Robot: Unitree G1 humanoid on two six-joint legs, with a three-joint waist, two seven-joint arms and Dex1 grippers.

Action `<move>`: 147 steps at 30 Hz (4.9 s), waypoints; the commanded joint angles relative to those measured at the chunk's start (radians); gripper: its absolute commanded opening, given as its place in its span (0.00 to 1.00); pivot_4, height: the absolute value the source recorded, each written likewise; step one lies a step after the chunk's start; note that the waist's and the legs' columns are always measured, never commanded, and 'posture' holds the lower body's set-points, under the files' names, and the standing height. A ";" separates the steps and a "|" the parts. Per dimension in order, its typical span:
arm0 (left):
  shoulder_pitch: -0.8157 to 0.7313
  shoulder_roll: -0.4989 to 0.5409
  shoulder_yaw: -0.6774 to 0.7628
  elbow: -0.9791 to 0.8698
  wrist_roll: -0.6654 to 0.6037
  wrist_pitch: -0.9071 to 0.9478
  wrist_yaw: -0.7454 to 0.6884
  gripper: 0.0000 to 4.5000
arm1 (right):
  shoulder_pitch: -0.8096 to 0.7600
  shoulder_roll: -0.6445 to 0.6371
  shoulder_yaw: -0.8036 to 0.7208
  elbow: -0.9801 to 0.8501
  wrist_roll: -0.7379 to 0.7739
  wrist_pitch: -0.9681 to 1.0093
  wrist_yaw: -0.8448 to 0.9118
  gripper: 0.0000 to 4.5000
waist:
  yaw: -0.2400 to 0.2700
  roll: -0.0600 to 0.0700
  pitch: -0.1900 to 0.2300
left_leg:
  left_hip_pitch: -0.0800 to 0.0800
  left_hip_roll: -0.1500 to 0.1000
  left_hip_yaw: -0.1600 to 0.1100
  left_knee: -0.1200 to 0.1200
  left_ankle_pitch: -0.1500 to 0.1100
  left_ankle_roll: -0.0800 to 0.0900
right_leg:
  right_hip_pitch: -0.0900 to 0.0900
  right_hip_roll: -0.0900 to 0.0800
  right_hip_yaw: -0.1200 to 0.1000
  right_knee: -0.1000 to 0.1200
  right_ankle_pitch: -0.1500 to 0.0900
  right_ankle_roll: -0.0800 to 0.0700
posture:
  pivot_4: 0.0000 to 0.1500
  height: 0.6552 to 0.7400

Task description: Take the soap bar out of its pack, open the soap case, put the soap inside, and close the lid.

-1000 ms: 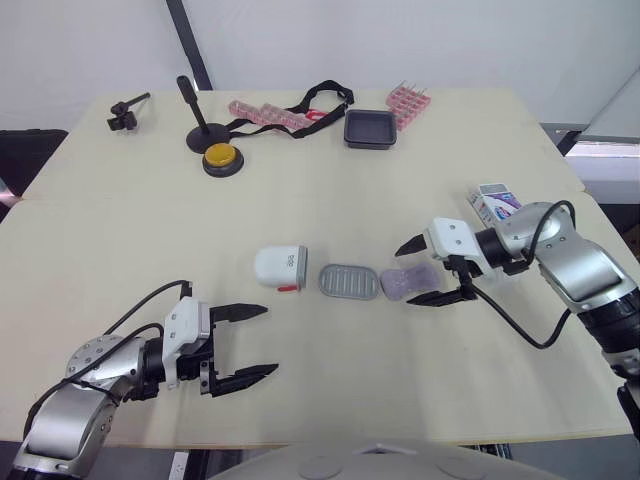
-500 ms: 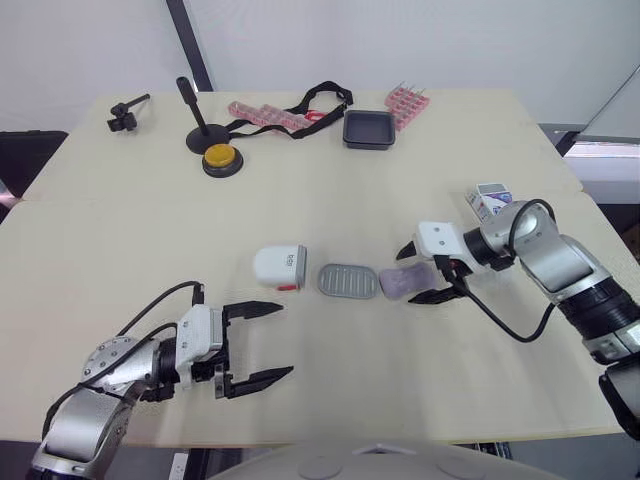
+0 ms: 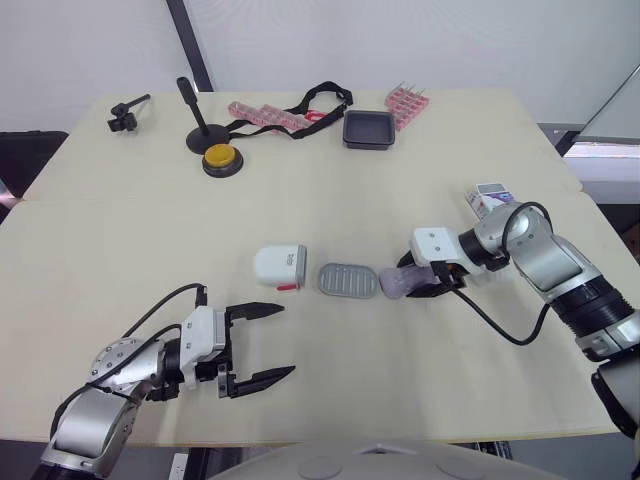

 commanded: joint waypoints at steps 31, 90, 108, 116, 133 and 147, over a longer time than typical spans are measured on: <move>-0.014 -0.010 0.052 -0.046 -0.041 0.080 0.130 1.00 | -0.152 0.261 0.105 -0.440 0.071 0.777 -0.316 0.39 | 0.004 0.000 0.000 | 0.003 0.000 -0.001 0.000 0.004 -0.009 | -0.001 0.002 0.000 0.002 0.000 0.000 | 1.00 0.87; -0.460 0.082 0.023 0.393 0.064 -0.054 -0.062 1.00 | 0.362 0.059 -0.314 -0.596 0.408 0.318 -0.211 0.99 | 0.022 -0.004 -0.003 | 0.005 0.000 -0.002 -0.001 0.005 -0.012 | 0.000 0.002 0.002 0.004 0.003 0.005 | 1.00 0.87; -0.909 0.015 -0.178 0.861 0.238 -0.147 -0.341 1.00 | 0.508 0.048 -0.299 -0.546 0.379 0.083 -0.224 0.99 | 0.028 -0.004 -0.003 | 0.000 -0.001 -0.002 0.001 0.004 -0.008 | 0.000 0.000 0.002 0.006 0.001 0.001 | 1.00 0.87; -0.917 -0.023 -0.213 0.871 0.261 -0.177 -0.371 1.00 | 0.618 0.107 -0.375 -0.501 0.404 -0.018 -0.292 0.99 | 0.029 -0.005 -0.004 | -0.001 -0.001 -0.003 0.001 0.004 -0.007 | 0.000 0.000 0.002 0.006 0.001 0.001 | 1.00 0.87; -0.910 -0.033 -0.205 0.885 0.286 -0.240 -0.342 1.00 | 0.882 0.233 -0.511 -0.486 0.465 -0.139 -0.418 0.99 | 0.025 -0.005 -0.004 | -0.001 -0.001 -0.003 0.000 0.003 -0.007 | 0.001 -0.002 0.002 0.005 0.000 0.001 | 1.00 0.87; -0.910 -0.048 -0.196 0.904 0.303 -0.235 -0.284 1.00 | 0.874 0.221 -0.476 -0.450 0.442 -0.169 -0.396 0.99 | 0.027 -0.005 -0.004 | -0.001 -0.001 -0.003 0.000 0.003 -0.006 | 0.001 -0.002 0.001 0.004 0.000 0.001 | 1.00 0.87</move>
